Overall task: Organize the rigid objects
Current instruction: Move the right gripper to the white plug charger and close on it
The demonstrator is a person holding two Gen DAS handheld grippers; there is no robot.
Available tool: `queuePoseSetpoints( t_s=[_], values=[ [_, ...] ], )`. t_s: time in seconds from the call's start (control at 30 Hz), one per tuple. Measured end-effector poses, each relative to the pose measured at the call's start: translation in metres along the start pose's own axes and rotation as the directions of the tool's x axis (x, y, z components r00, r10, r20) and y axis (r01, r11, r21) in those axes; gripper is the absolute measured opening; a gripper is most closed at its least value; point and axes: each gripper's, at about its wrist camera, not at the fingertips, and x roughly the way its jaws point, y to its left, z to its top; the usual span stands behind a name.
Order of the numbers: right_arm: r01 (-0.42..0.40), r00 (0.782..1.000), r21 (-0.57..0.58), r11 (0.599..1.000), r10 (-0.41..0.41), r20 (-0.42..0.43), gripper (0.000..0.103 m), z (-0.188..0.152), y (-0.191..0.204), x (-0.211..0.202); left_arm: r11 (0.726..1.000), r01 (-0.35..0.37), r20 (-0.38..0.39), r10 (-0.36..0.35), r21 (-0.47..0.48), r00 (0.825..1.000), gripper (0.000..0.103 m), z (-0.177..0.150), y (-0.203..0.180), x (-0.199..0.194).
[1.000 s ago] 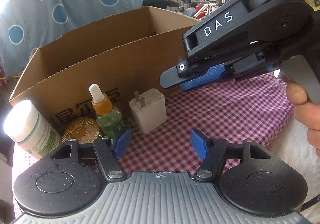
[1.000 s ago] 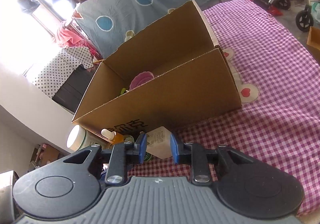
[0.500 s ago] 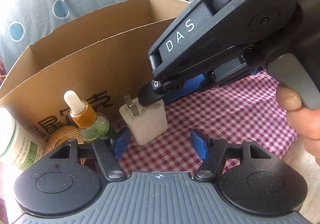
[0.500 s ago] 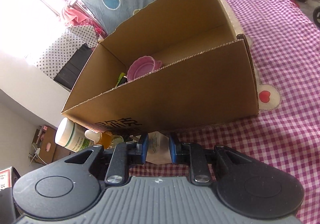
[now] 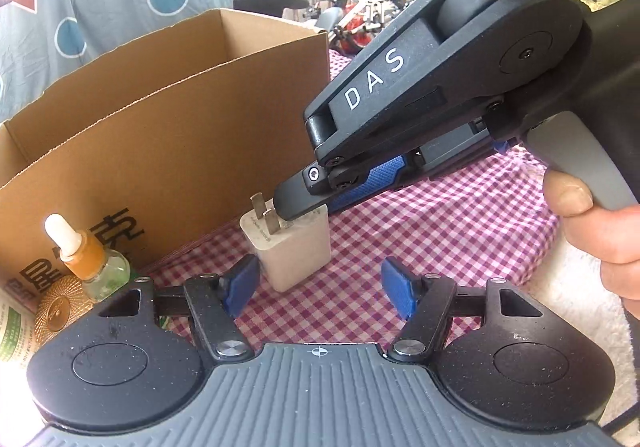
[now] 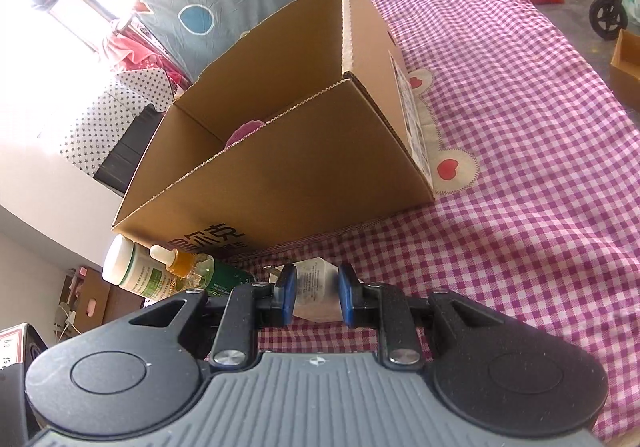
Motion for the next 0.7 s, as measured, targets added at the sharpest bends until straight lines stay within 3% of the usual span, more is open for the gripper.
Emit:
queuePoseSetpoints(
  t_s=[0.17, 0.33, 0.57, 0.7],
  values=[
    [-0.004, 1.0, 0.052, 0.999, 0.003, 0.011, 0.024, -0.003, -0.019, -0.015, 0.999, -0.032, 0.035, 0.03, 0.035, 0.999, 0.066, 0.0, -0.008, -0.004],
    [-0.009, 1.0, 0.053, 0.999, 0.009, 0.012, 0.024, -0.003, -0.024, -0.018, 0.998, -0.058, 0.008, 0.057, 0.02, 0.998, 0.064, 0.009, 0.002, 0.01],
    [-0.027, 1.0, 0.059, 0.998, 0.027, 0.006, 0.025, -0.003, -0.021, -0.013, 0.999, -0.037, 0.005, 0.037, 0.033, 0.999, 0.049, 0.016, 0.001, 0.03],
    [-0.045, 0.999, 0.071, 0.996, 0.045, 0.001, 0.026, -0.002, -0.024, -0.01, 0.999, -0.044, 0.008, 0.044, 0.011, 0.999, 0.048, 0.016, -0.001, 0.032]
  ],
)
